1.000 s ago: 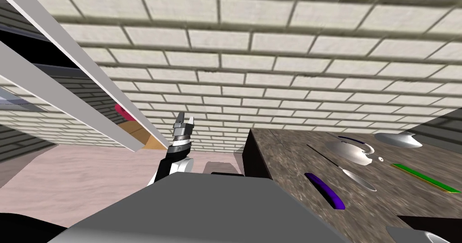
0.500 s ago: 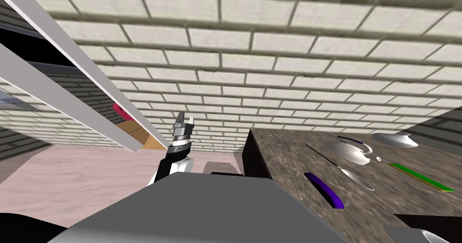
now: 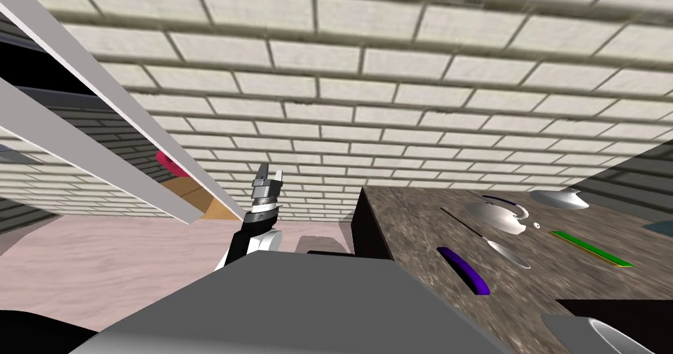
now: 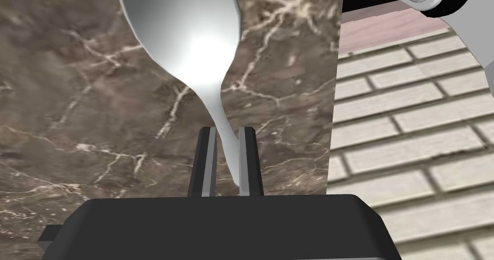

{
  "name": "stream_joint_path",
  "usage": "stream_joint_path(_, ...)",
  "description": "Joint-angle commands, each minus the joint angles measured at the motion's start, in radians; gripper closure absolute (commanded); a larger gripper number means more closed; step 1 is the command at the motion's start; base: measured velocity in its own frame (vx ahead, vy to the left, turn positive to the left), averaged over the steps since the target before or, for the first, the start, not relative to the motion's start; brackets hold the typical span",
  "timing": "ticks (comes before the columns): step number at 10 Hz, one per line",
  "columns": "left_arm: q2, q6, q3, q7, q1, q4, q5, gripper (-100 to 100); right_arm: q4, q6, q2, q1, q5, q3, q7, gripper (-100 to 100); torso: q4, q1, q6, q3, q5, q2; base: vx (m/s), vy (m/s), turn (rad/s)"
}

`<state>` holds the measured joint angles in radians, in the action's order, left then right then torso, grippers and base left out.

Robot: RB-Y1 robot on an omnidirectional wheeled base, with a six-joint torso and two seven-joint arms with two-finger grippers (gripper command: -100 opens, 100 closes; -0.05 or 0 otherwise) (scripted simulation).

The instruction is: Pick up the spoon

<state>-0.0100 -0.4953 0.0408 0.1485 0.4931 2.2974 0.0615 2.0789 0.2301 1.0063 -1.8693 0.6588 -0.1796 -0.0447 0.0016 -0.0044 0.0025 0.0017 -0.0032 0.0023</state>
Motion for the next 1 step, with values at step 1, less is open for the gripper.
stream_joint_path(1, 0.000, 0.000, 0.000, 0.000, 0.000, 0.000, 0.000, 0, 0.000, 0.000, 0.000, 0.000, 0.000, 0.000, 0.000, 0, 0.000, 0.000, 0.000, 0.000, 0.000, 0.000, 0.000, 0.000, 0.000)
